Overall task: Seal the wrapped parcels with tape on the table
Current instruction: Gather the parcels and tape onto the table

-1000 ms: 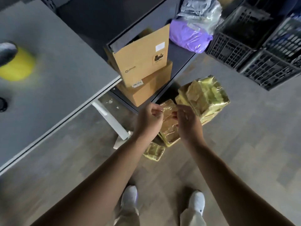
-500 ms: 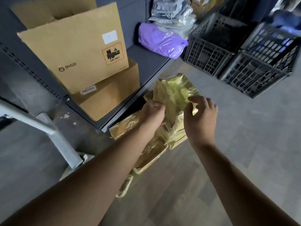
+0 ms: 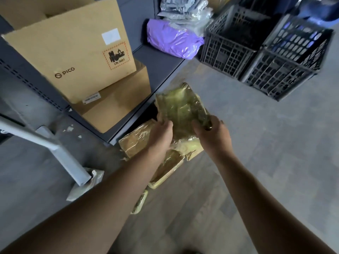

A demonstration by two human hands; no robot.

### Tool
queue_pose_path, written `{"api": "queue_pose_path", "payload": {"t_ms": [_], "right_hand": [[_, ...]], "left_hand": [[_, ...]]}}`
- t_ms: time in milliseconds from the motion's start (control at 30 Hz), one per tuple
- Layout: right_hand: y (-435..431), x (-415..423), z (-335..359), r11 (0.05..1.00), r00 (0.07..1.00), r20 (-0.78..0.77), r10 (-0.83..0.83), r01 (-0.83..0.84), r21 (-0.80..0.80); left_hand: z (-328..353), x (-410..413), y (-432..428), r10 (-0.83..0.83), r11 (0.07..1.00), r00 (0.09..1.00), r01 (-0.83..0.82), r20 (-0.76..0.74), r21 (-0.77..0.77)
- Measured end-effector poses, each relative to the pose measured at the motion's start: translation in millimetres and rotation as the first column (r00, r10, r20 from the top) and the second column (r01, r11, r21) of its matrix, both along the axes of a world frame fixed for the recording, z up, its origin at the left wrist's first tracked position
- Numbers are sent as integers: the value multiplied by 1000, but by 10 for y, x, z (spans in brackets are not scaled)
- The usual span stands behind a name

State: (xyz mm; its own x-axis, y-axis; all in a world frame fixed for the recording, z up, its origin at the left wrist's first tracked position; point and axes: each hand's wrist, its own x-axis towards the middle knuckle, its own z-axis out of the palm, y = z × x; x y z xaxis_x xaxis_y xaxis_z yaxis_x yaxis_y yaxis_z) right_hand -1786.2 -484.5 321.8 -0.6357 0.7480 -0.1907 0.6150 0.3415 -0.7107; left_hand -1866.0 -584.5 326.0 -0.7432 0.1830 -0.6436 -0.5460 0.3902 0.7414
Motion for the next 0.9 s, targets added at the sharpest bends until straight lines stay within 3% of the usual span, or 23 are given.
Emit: {"api": "queue_pose_path", "payload": {"t_ms": [167, 400, 500, 633, 733, 800, 900], "right_hand": [[-421, 118, 462, 998, 997, 56, 46, -48, 34], [-978, 9, 1621, 976, 984, 83, 155, -139, -166], [-1164, -56, 2202, 964, 976, 32, 217, -209, -163], [-1351, -69, 2903, 939, 945, -49, 322, -326, -105], [-1521, -96, 3333, 904, 898, -128, 421, -426, -14], [-1696, -143, 3547, 853, 831, -195, 522, -512, 101], [-2010, -201, 3875, 723, 703, -171, 690, -662, 198]], "left_hand": [[461, 210, -543, 24, 1000, 999, -24, 21, -11], [1523, 356, -1307, 141, 988, 989, -143, 34, 56], [2126, 399, -1552, 169, 983, 985, -165, -45, 87], [2942, 410, -1831, 155, 985, 982, -144, -112, 99], [3382, 430, -2033, 98, 995, 958, -85, -271, 60], [3609, 450, -2170, 205, 978, 933, -186, -295, 94], [3862, 477, -2466, 379, 925, 880, -360, -287, 118]]}}
